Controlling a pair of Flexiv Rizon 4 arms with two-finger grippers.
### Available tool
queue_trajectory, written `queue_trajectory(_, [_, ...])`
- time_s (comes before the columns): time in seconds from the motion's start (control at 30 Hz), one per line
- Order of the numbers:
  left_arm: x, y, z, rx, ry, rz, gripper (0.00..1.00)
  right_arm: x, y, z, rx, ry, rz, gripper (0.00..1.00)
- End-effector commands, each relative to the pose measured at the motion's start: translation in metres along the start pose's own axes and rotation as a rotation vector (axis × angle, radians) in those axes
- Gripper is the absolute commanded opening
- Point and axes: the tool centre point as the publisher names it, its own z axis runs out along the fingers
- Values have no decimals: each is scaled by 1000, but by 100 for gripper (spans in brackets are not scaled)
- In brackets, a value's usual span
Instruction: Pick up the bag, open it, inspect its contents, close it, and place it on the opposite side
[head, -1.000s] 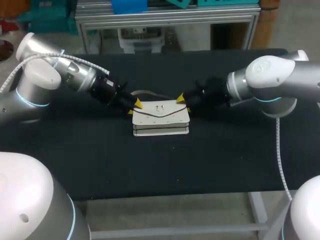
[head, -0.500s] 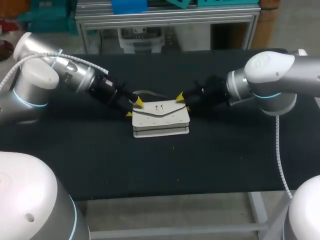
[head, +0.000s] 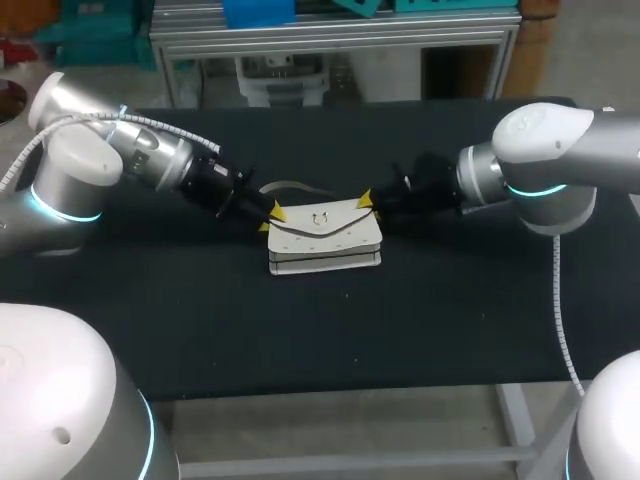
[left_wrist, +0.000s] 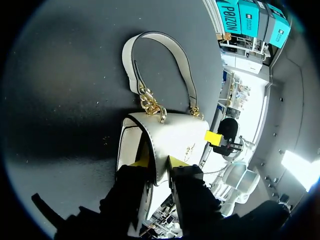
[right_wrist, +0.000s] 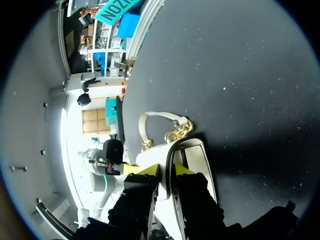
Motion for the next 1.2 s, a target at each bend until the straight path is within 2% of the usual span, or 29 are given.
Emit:
queue_trajectory(0.03, [8, 5, 6, 52, -13, -8, 30, 3, -8, 6, -15, 12, 0, 0])
queue_trajectory(0.07, [8, 6, 3, 68, -20, -6, 60, 2, -8, 4, -17, 15, -1, 0])
queue_trajectory(0.1, [7, 8, -1, 75, -16, -8, 85, 2, -8, 2, -24, 15, -3, 0])
queue_trajectory(0.13, [5, 8, -4, 78, -12, -10, 93, 1, -8, 0, -28, 16, -3, 1])
queue_trajectory(0.17, [5, 9, -7, 94, -9, -16, 97, 0, -9, -2, -32, 17, -1, 18])
queue_trajectory(0.2, [4, 11, -11, 97, -1, -16, 98, -1, -9, -4, -40, 17, 0, 28])
queue_trajectory(0.27, [2, 14, -16, 114, 6, -17, 93, -2, -9, -8, -52, 25, 7, 41])
queue_trajectory(0.3, [1, 16, -19, 114, 12, -14, 85, -2, -9, -10, -58, 24, 7, 45])
queue_trajectory(0.37, [0, 19, -21, 118, 18, -15, 68, -1, -10, -13, -62, 26, 5, 48])
queue_trajectory(0.4, [-1, 20, -21, 119, 18, -16, 66, -1, -11, -14, -65, 27, 3, 49])
queue_trajectory(0.43, [-1, 20, -22, 114, 26, -17, 55, 0, -11, -15, -67, 28, 0, 49])
queue_trajectory(0.47, [-2, 20, -21, 113, 27, -18, 47, 1, -12, -15, -68, 29, -3, 48])
queue_trajectory(0.6, [-1, 17, -13, 82, 37, -22, 34, 5, -13, -14, -67, 34, -12, 47])
queue_trajectory(0.63, [0, 17, -11, 67, 42, -22, 24, 5, -13, -12, -65, 35, -14, 47])
queue_trajectory(0.7, [2, 16, -6, 57, 32, -22, 22, 6, -14, -9, -59, 39, -17, 45])
queue_trajectory(0.73, [2, 15, -4, 47, 29, -21, 25, 7, -14, -8, -54, 39, -19, 45])
queue_trajectory(0.8, [3, 14, 0, 41, 20, -27, 36, 7, -14, -4, -46, 38, -20, 44])
queue_trajectory(0.83, [2, 14, 2, 34, 18, -29, 36, 6, -14, -3, -44, 37, -20, 44])
queue_trajectory(0.93, [2, 10, 8, 27, 8, -44, 35, 4, -14, 3, -30, 35, -12, 40])
queue_trajectory(0.97, [2, 10, 9, 23, 8, -54, 30, 3, -14, 5, -29, 35, -11, 36])
queue_trajectory(1.0, [3, 8, 9, 29, 5, -59, 0, 3, -14, 5, -27, 35, -11, 29])
queue_trajectory(1.03, [3, 8, 10, 26, 6, -61, 0, 3, -14, 6, -25, 35, -11, 25])
queue_trajectory(1.1, [3, 8, 12, 26, 4, -63, 0, 4, -14, 7, -26, 34, -11, 0])
queue_trajectory(1.2, [5, 9, 15, 36, 2, -58, 0, 4, -15, 7, -32, 36, -16, 0])
